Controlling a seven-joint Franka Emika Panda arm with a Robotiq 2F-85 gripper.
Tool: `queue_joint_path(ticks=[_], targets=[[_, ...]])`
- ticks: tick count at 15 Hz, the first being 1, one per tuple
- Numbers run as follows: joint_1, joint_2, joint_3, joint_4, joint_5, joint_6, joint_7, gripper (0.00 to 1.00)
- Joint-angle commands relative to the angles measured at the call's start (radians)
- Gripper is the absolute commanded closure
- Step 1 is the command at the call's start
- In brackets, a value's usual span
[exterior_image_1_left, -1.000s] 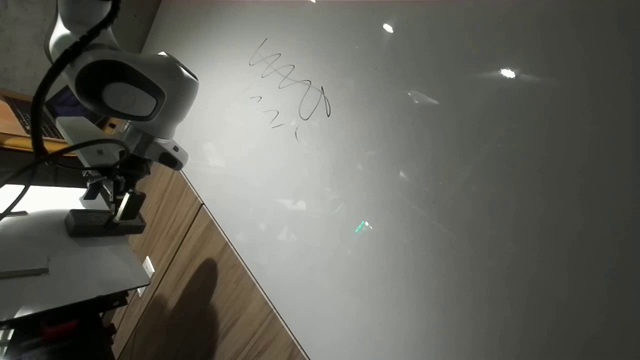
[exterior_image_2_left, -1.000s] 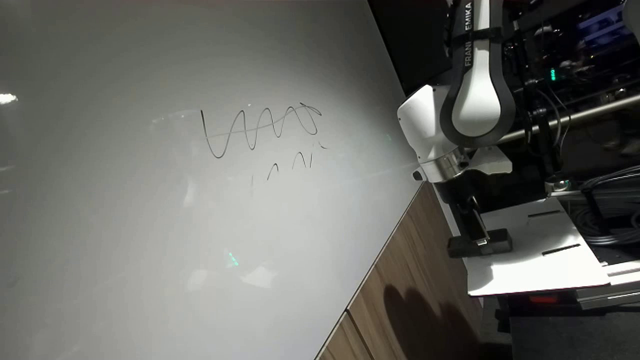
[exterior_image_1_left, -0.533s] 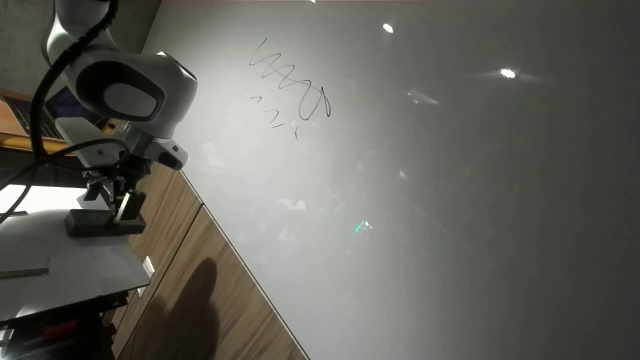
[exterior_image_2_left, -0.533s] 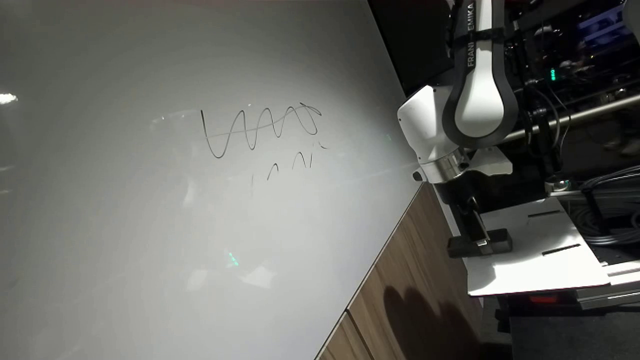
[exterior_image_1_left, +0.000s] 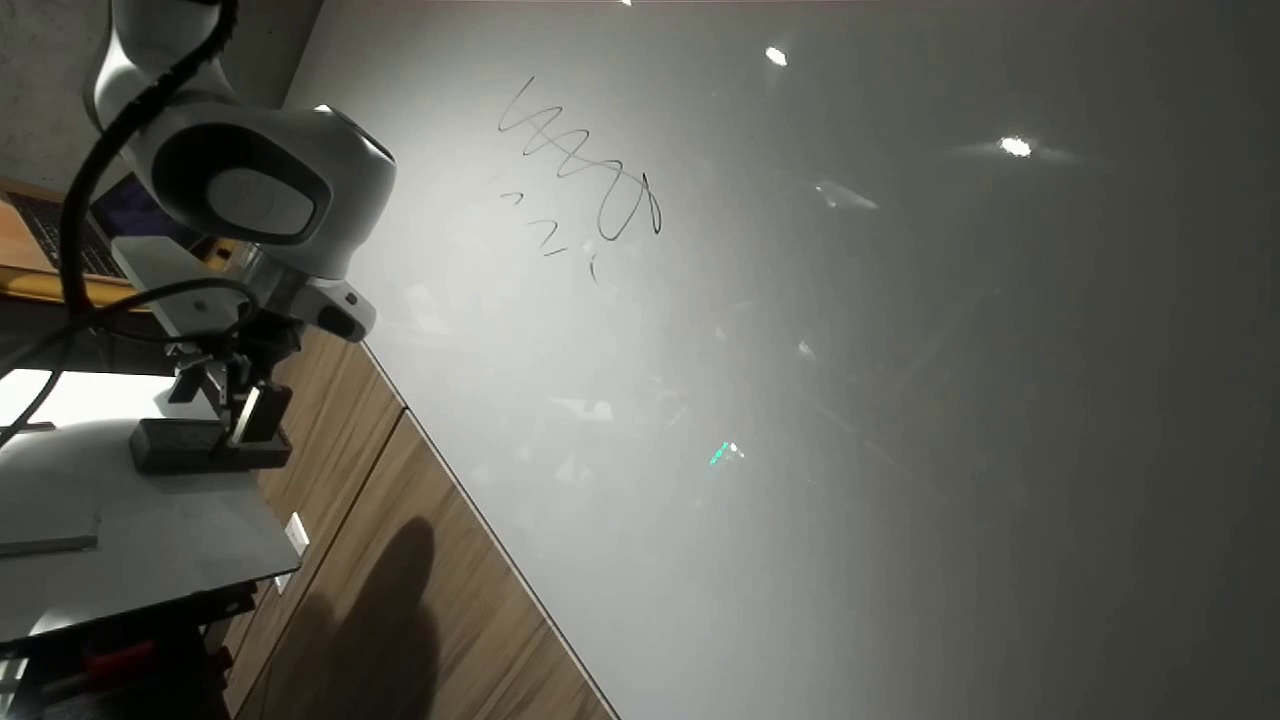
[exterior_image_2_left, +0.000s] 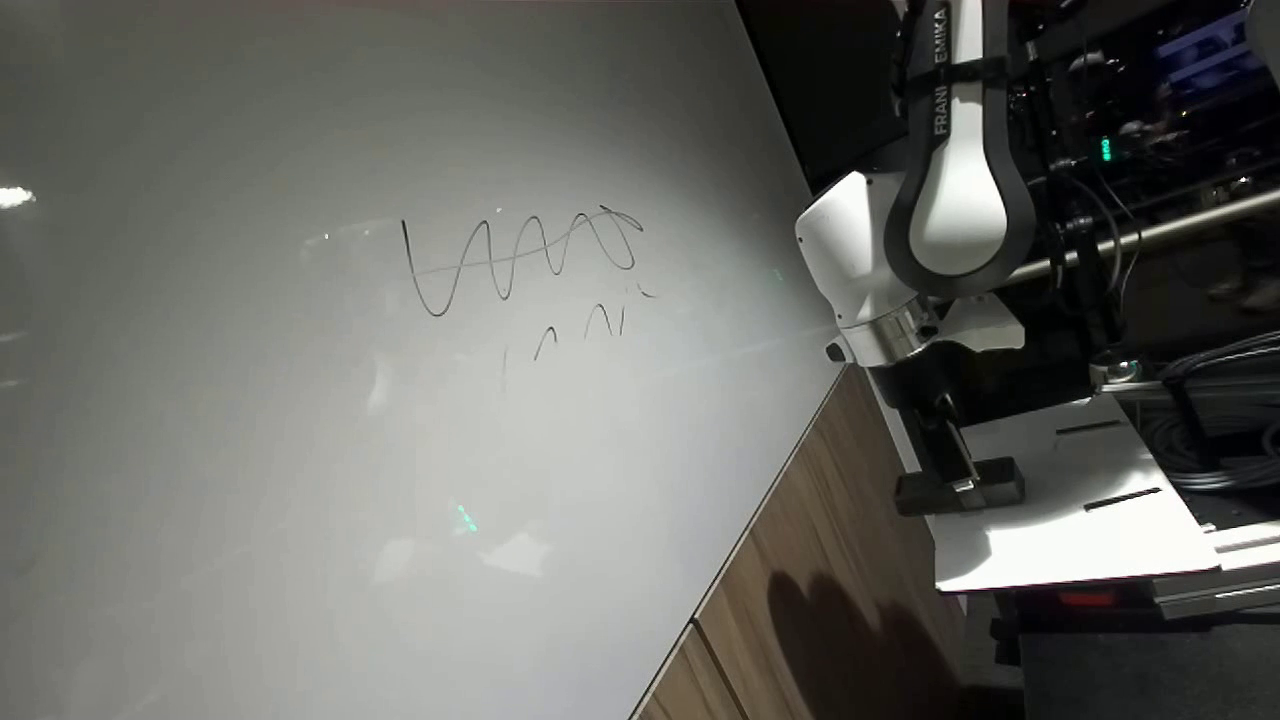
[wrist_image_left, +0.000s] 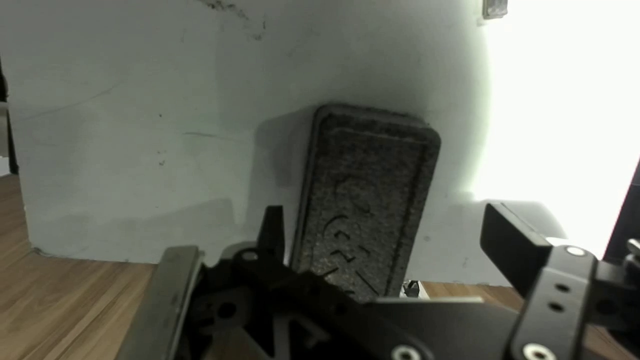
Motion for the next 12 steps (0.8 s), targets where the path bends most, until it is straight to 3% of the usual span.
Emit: queue_joint_path(ticks=[1, 4, 7, 9, 12], targets=[[-0.009, 0.016, -0.006, 0.001, -0.026, 0.034, 0.018, 0.04], [-0.011, 0.017, -0.01, 0.001, -0.028, 0.033, 0.019, 0.21], [-0.013, 0.019, -0.011, 0.001, -0.033, 0.038, 0.021, 0.55], [-0.012, 0.02, -0.012, 0.001, -0.035, 0.042, 0.022, 0.68], [-0.012, 0.015, -0.012, 0.001, -0.042, 0.058, 0.022, 0.68]])
